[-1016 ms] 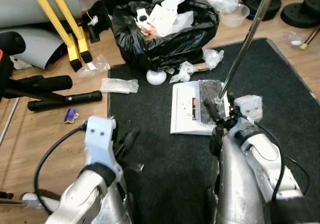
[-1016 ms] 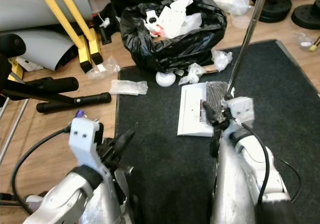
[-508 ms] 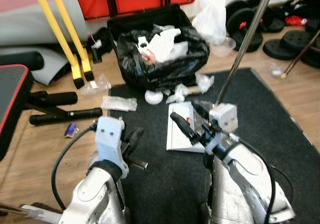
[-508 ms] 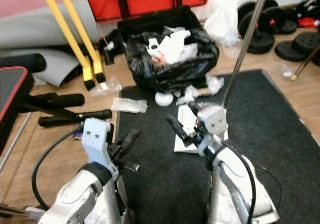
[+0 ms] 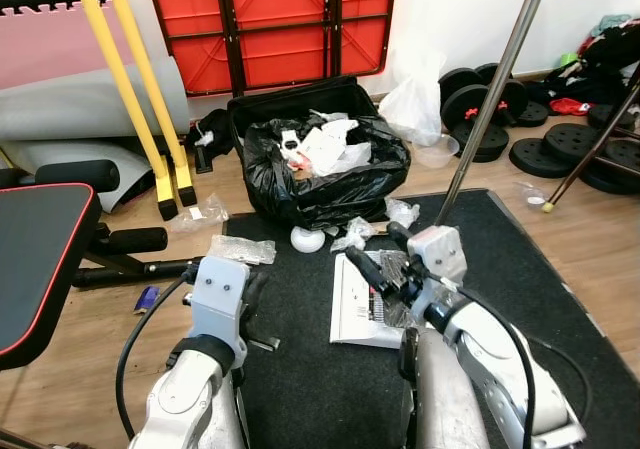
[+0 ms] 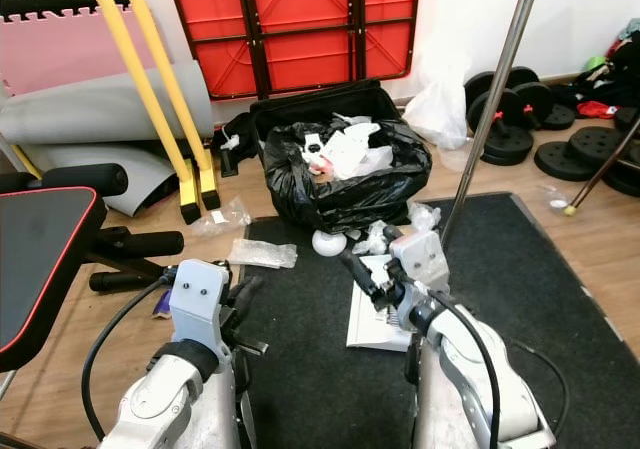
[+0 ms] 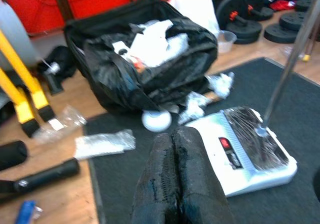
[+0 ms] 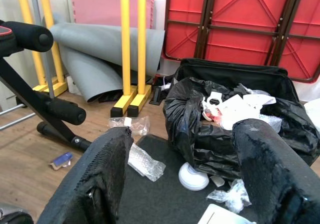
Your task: Sweep floor
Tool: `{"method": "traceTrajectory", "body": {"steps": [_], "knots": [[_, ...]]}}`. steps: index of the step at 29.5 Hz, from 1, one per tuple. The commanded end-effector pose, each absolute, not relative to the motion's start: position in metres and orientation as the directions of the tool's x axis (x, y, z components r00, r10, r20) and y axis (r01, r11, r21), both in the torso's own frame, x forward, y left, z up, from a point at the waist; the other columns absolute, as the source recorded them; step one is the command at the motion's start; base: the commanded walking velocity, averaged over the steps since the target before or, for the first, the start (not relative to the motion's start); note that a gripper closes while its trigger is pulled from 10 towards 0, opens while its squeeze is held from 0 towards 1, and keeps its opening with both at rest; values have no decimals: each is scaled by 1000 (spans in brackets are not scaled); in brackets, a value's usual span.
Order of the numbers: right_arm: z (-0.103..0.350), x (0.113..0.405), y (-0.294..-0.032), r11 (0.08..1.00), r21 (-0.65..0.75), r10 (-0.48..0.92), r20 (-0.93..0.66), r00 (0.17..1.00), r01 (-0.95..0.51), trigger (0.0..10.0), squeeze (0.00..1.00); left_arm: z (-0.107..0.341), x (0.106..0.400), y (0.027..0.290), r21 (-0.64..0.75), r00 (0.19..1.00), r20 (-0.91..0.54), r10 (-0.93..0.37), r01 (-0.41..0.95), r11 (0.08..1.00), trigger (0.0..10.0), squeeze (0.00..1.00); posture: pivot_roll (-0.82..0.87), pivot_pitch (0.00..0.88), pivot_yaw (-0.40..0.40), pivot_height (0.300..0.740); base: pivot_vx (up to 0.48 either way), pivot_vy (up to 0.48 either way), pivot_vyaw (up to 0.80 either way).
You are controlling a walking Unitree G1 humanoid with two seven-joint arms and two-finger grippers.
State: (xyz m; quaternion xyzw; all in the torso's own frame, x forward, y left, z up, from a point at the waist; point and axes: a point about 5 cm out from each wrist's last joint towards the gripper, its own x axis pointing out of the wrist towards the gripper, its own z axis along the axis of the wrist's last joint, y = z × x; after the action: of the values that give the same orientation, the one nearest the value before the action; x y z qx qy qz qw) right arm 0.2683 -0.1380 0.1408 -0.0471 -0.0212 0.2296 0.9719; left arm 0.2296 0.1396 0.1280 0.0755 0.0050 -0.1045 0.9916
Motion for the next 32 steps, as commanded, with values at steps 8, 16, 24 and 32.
{"method": "traceTrajectory", "body": {"steps": [8, 16, 24, 32], "knots": [[132, 266, -142, 894, -117, 435, -7, 900, -433, 10000, 0, 128, 233, 152, 188, 999, 33, 16, -22, 982, 10000, 0, -56, 0, -23, 495, 0, 0, 0], [129, 266, -141, 890, -105, 446, -9, 895, -444, 10000, 0, 126, 232, 150, 202, 999, 38, 7, -15, 979, 10000, 0, -51, 0, -28, 520, 0, 0, 0], [127, 266, -140, 882, -110, 459, -12, 888, -458, 10000, 0, 124, 232, 147, 212, 999, 39, 0, -8, 977, 10000, 0, -57, 0, -32, 550, 0, 0, 0], [126, 266, -142, 879, -114, 465, -17, 885, -464, 10000, 0, 126, 232, 142, 186, 998, 54, -22, 11, 982, 10000, 0, -68, 0, -36, 575, 0, 0, 0]]}}
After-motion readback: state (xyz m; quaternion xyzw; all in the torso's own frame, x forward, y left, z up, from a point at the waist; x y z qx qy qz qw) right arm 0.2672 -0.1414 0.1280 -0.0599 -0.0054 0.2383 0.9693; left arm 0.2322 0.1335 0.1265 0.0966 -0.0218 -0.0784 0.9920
